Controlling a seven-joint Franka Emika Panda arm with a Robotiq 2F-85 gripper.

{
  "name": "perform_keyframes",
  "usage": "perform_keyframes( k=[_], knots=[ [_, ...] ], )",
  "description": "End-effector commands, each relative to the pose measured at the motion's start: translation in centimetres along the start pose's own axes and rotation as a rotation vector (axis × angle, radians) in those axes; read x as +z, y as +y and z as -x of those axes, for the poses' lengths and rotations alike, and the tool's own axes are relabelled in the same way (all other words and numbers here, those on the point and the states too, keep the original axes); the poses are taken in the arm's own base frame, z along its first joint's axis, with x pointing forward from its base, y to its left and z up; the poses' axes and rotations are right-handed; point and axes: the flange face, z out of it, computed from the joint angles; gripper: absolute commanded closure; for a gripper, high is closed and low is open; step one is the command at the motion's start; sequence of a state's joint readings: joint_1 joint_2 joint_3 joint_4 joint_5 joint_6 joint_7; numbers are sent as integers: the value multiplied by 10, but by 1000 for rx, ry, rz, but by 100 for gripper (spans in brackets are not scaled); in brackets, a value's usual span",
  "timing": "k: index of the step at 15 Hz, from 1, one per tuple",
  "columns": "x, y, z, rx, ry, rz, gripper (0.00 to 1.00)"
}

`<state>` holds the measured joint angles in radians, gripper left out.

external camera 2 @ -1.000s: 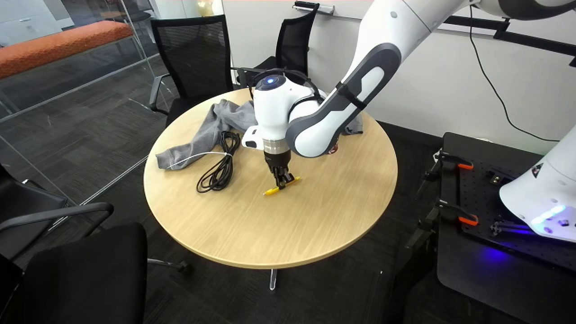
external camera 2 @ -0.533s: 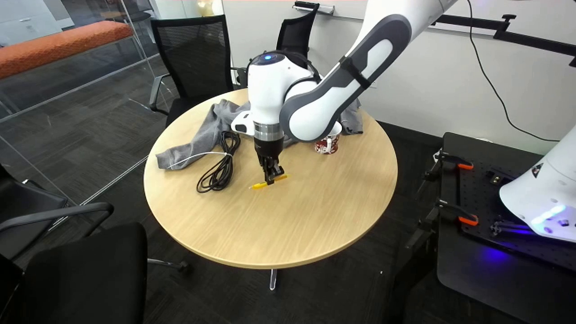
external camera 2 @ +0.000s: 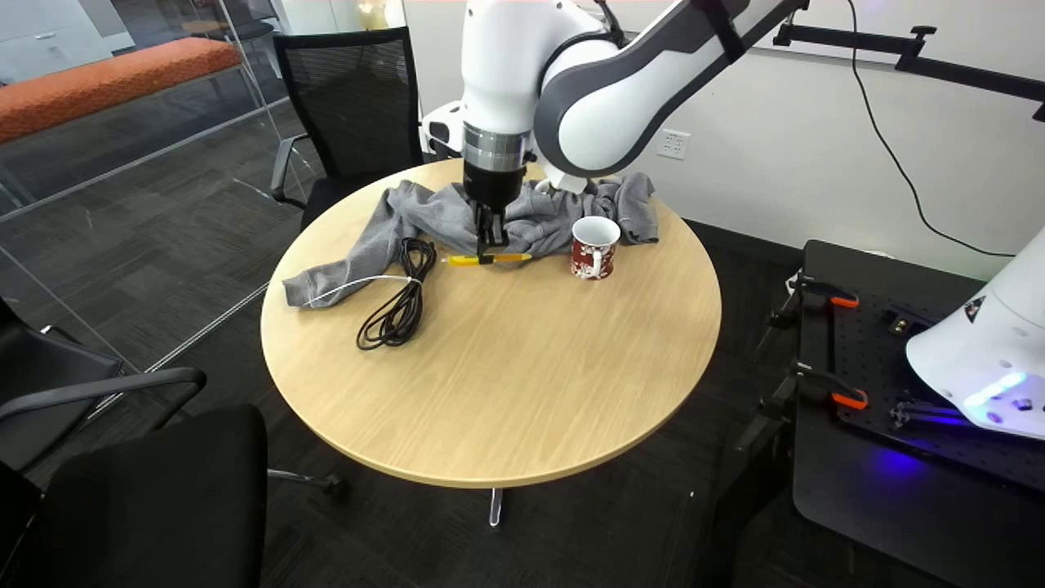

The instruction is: Put the pen in the cup

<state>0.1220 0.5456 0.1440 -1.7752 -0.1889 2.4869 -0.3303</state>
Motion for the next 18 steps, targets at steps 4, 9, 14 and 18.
perform_keyframes(
  k=[4,9,14,18],
  knots=[
    [-56,3,44,209,-68,151,97],
    [-49,7,38,191,-54,144,89],
    [-33,16,36,360,-116,406,97],
    [-21,11,39,503,-169,564,97]
  ],
)
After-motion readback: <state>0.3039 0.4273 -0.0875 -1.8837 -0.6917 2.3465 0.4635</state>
